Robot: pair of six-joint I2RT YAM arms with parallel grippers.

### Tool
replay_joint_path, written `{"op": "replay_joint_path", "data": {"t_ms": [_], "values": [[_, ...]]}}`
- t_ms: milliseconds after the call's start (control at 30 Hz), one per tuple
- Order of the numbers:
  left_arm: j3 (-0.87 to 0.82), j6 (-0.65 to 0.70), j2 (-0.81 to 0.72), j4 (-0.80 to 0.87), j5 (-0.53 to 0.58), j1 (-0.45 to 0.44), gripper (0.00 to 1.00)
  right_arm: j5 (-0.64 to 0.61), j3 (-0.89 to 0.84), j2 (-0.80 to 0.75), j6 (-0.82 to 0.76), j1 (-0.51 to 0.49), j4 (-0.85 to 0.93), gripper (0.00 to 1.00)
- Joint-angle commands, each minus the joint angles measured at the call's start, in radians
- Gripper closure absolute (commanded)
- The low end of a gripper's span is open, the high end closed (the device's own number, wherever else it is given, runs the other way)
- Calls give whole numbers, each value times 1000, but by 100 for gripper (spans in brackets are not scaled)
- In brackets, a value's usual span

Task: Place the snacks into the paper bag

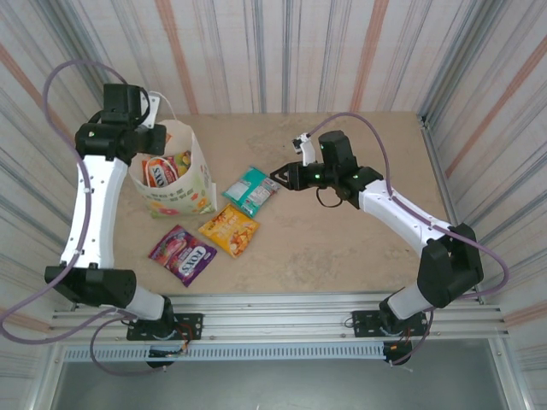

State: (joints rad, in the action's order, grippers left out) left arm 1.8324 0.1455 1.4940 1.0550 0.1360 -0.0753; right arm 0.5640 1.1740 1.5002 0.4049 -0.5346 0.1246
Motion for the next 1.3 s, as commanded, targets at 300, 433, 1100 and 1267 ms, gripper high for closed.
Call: {"op": "replay_joint_path", "data": {"t_ms": [300, 433, 1100, 1267], "values": [[99, -96, 45, 19, -98, 6, 37, -34, 1, -11, -21, -16, 41, 57], [89, -172, 46, 23, -214, 6, 35, -29, 7, -9, -14, -18, 41, 57], [11, -265, 187, -24, -192, -106, 52, -24, -1, -6, -9, -27, 42, 57], [27, -271, 219, -22, -221, -121, 70, -31, -9, -12, -13, -27, 41, 57]]}}
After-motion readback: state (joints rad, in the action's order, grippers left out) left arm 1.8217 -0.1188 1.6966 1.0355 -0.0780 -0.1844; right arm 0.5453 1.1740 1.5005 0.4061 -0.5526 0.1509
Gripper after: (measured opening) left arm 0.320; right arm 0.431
